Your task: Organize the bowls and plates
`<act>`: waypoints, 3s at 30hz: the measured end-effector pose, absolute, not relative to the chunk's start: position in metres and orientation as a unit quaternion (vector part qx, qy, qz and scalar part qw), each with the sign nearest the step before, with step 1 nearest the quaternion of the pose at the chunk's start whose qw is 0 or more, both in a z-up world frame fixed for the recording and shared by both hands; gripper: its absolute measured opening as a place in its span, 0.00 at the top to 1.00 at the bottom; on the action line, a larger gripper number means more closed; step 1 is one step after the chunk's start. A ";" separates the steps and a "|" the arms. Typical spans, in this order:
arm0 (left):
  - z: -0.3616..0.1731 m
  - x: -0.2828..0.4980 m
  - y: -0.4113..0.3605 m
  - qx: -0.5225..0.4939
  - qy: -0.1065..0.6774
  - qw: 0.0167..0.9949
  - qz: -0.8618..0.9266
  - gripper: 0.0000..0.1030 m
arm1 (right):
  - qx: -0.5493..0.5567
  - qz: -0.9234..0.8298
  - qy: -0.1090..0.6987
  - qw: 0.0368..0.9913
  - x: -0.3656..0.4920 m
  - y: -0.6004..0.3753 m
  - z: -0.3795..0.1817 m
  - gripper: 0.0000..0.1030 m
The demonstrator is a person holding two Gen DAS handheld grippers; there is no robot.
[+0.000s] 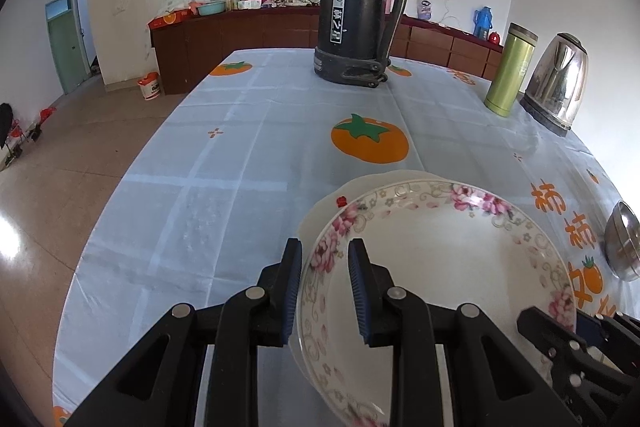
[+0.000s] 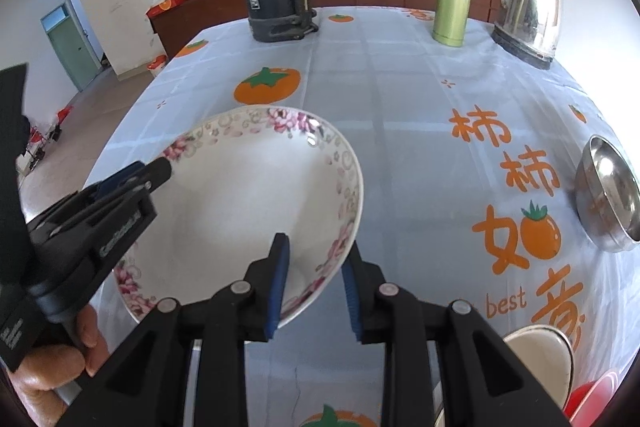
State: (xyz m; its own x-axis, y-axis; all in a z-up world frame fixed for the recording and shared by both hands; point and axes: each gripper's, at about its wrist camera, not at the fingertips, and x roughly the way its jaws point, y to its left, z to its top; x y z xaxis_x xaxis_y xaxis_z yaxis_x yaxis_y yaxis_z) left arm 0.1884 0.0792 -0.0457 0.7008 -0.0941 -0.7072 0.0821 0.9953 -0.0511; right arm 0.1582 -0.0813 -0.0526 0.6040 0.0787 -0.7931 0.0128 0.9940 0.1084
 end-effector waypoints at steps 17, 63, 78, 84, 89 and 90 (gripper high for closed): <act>-0.045 0.186 0.074 0.009 0.364 0.931 -0.029 0.69 | 0.026 -0.009 0.347 0.938 0.147 -0.059 -0.066 0.42; -0.024 0.079 0.051 0.055 0.202 0.978 -0.002 0.35 | 0.057 0.017 0.159 0.986 0.022 -0.096 -0.026 0.23; -0.025 0.063 0.040 0.053 0.199 0.978 -0.016 0.35 | 0.074 0.007 0.151 0.986 0.007 -0.114 -0.023 0.23; -0.025 0.055 0.035 0.052 0.198 0.979 -0.024 0.35 | 0.071 -0.001 0.149 0.986 0.002 -0.118 -0.022 0.21; -0.027 0.049 0.028 0.058 0.199 0.978 -0.033 0.35 | 0.069 -0.006 0.146 0.987 -0.004 -0.121 -0.022 0.20; -0.027 0.047 0.027 0.058 0.199 0.978 -0.036 0.35 | 0.069 -0.007 0.145 0.987 -0.005 -0.122 -0.022 0.19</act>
State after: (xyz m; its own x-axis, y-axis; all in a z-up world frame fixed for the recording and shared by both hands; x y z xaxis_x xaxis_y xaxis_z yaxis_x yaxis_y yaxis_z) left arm 0.0471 0.0266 -0.0273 0.9184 -0.0465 -0.3929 0.0924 0.9908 0.0988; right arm -0.0046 -0.1215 -0.0220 0.9579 0.0071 -0.2870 0.0330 0.9904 0.1346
